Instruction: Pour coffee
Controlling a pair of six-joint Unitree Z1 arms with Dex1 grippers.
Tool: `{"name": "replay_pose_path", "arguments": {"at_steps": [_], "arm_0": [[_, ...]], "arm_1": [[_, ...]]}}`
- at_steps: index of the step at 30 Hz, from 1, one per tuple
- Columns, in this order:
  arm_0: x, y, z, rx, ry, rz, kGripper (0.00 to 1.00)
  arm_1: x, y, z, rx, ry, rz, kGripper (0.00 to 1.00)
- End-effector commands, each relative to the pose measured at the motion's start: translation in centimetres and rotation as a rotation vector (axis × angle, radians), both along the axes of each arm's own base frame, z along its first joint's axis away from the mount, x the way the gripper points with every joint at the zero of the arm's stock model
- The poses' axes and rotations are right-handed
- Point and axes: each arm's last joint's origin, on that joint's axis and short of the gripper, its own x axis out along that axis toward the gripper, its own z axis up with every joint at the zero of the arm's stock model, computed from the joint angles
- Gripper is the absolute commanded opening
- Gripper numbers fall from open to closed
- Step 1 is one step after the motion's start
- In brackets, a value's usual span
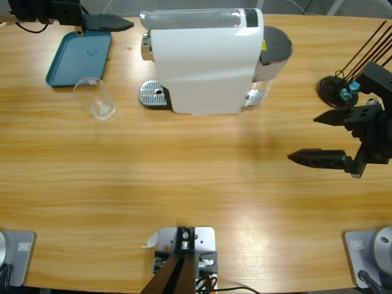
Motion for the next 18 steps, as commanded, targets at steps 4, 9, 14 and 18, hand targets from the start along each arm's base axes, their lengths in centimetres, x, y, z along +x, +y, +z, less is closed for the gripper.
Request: {"name": "replay_pose_path", "arguments": {"at_steps": [4,9,14,18], "arm_0": [[2.23,-2.24,-2.8,-0.006,0.062,0.002,0.738],[2.06,-2.21,-2.56,-0.01,0.055,0.002,0.645],[1.95,-2.11,-2.47,-0.007,0.05,0.014,0.0],[1.73,-1.93,-2.44,-0.001,0.049,0.029,0.0]], "arm_1": [[-0.84,-0.57,-0.33,0.005,-0.014,-0.011,1.0],[-0.85,-0.58,-0.36,0.005,-0.013,-0.01,1.0],[-0.88,-0.6,-0.37,0.007,-0.014,-0.009,1.0],[-0.88,-0.59,-0.39,0.009,-0.013,-0.01,1.0]]}}
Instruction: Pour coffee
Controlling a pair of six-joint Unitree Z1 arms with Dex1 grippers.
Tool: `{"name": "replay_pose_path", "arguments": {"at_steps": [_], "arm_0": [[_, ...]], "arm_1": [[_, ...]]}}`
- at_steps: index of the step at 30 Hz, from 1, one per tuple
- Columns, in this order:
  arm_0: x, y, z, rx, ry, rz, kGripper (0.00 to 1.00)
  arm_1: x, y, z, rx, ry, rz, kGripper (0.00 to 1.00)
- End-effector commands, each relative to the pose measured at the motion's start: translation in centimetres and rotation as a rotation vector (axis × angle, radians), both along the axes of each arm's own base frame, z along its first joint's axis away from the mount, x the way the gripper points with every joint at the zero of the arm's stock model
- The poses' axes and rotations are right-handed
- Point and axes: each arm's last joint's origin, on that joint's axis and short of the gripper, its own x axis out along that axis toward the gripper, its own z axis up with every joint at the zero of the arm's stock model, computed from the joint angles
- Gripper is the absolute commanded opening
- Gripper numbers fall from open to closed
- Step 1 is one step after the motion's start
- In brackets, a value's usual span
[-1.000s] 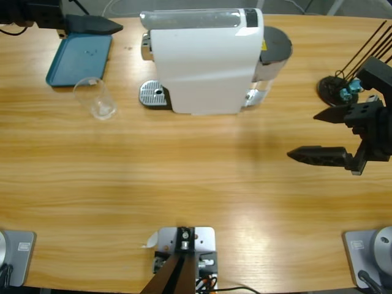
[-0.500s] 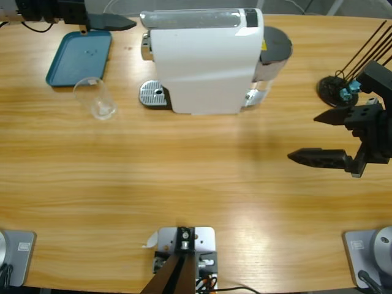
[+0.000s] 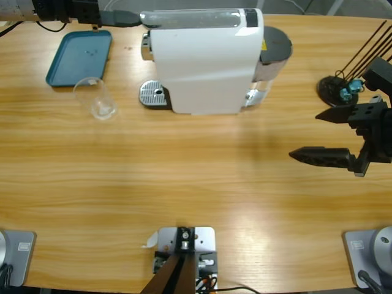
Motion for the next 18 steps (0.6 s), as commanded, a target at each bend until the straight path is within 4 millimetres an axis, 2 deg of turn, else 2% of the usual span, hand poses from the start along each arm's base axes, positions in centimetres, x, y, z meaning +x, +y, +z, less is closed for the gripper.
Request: {"name": "replay_pose_path", "arguments": {"at_steps": [1,4,9,18], "arm_0": [[0.3,-0.4,-1.3,0.024,0.034,0.026,0.0],[-0.1,-0.5,-0.9,0.025,0.017,0.033,0.0],[-0.8,-1.2,1.9,0.004,-0.072,0.063,0.0],[-1.3,-2.6,4.9,-0.016,-0.122,0.062,0.0]], "arm_1": [[-0.6,-0.4,-0.7,-0.005,0.008,-0.007,1.0],[-0.6,-0.4,-0.8,-0.006,0.009,-0.007,1.0],[-0.5,-0.3,-0.9,-0.009,0.012,-0.007,1.0],[-0.4,-0.2,-1.1,-0.011,0.019,-0.005,1.0]]}}
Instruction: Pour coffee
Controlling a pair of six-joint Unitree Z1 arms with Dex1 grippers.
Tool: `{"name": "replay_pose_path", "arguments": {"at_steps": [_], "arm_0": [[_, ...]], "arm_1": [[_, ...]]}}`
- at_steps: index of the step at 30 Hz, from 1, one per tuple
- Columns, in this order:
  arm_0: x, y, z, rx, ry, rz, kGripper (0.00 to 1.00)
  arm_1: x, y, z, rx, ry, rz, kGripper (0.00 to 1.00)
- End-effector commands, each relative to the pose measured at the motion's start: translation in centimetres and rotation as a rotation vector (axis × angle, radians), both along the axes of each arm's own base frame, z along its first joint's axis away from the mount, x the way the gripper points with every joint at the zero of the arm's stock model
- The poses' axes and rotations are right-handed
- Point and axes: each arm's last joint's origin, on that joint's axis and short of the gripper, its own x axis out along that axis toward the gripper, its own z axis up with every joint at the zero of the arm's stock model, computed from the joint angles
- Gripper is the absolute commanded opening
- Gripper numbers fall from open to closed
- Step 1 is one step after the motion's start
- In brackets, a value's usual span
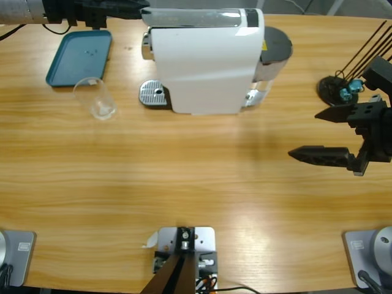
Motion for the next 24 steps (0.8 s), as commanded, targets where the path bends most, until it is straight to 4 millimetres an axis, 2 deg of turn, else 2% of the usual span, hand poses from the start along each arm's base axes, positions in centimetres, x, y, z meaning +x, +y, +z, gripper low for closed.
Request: {"name": "replay_pose_path", "arguments": {"at_steps": [1,6,10,13,16,17,18,19,20,21,24], "arm_0": [[-1.2,-1.7,5.5,-0.062,-0.113,-0.025,0.0],[-1.5,-1.7,7.8,-0.075,-0.137,-0.023,0.0],[-1.9,-1.4,8.0,-0.042,-0.157,-0.011,0.0],[-3.4,0.0,8.9,0.081,-0.227,0.042,0.0],[-5.6,2.2,11.8,0.349,-0.365,0.096,0.0],[-6.3,2.9,12.6,0.432,-0.408,0.114,0.049],[-7.2,3.6,13.3,0.509,-0.456,0.137,0.384],[-8.3,4.4,13.9,0.596,-0.509,0.169,0.653],[-9.4,5.0,14.1,0.68,-0.559,0.198,0.846],[-10.7,5.7,14.0,0.783,-0.62,0.228,0.945],[-13.2,7.5,12.1,0.875,-0.648,0.245,0.973]], "arm_1": [[-0.4,-0.2,-1.0,-0.015,0.022,-0.004,1.0],[-0.4,-0.2,-1.0,-0.016,0.024,-0.004,1.0],[-0.4,-0.2,-1.0,-0.015,0.022,-0.005,1.0],[-0.5,-0.3,-1.0,-0.016,0.018,-0.007,1.0],[-0.5,-0.6,-0.9,-0.035,-0.003,-0.052,1.0],[-0.5,-0.7,-0.9,-0.045,-0.011,-0.075,1.0],[-0.5,-0.9,-0.8,-0.055,-0.021,-0.097,1.0],[-0.5,-1.1,-0.8,-0.065,-0.028,-0.119,1.0],[-0.4,-1.2,-0.9,-0.078,-0.032,-0.147,1.0],[-0.3,-1.3,-0.8,-0.091,-0.04,-0.183,0.992],[-0.4,-2.1,-0.4,-0.099,-0.056,-0.312,0.973]]}}
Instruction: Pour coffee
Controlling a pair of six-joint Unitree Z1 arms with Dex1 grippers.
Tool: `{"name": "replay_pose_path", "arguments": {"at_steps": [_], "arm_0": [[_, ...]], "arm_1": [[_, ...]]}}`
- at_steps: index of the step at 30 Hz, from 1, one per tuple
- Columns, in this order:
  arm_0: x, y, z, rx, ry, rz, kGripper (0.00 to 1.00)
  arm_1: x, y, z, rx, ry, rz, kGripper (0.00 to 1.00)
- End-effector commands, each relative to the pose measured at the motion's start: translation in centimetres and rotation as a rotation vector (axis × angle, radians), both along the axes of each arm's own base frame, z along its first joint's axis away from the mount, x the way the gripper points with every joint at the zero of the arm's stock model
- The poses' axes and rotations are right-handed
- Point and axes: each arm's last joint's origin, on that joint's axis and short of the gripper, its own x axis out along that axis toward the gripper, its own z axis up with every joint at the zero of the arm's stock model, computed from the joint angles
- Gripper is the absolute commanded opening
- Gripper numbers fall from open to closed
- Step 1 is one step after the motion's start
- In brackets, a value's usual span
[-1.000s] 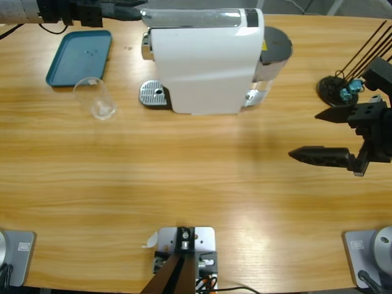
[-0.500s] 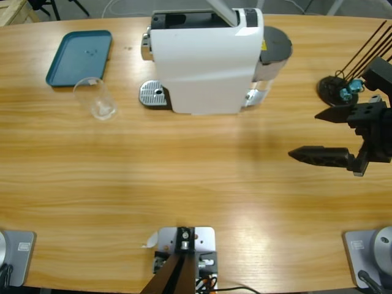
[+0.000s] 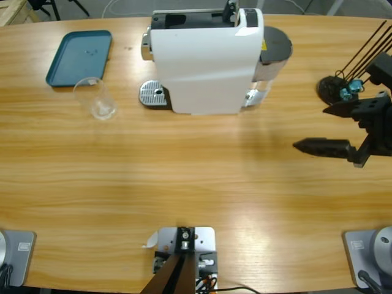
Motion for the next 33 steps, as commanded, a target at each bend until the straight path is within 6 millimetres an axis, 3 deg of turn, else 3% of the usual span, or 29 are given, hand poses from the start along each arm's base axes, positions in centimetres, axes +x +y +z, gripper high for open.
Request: {"name": "replay_pose_path", "arguments": {"at_steps": [1,6,11,15,19,23,29,33], "arm_0": [[-7.5,4.8,-1.2,0.327,-0.192,0.116,0.989],[-11.9,8.1,-3.5,0.182,-0.285,0.114,1.0],[-12.4,8.7,-5.1,0.22,-0.276,0.114,0.978],[-14.5,10.6,-6.0,0.24,-0.206,0.123,0.979],[-15.2,11.1,-7.9,0.292,-0.171,0.108,0.987],[-15.5,11.3,-8.8,0.324,-0.136,0.1,0.985],[-16.6,12.4,-9.8,0.346,-0.135,0.118,0.932],[-16.3,12.3,-10.1,0.374,-0.128,0.134,0.931]], "arm_1": [[-0.7,-2.2,-0.2,-0.046,-0.036,-0.249,0.975],[-0.7,-4.3,1.1,0.017,-0.099,-0.374,0.997],[3.1,-2.7,-0.6,-0.017,0.059,-0.43,0.976],[5.0,-5.5,-0.3,-0.019,0.118,-0.655,0.999],[5.7,-8.1,-0.1,0.027,0.095,-0.837,0.961],[6.6,-8.1,-1.0,0.029,0.104,-0.847,0.853],[7.5,-8.4,-2.6,0.037,0.1,-0.877,0.835],[8.1,-9.2,-3.7,0.048,0.099,-0.926,0.835]]}}
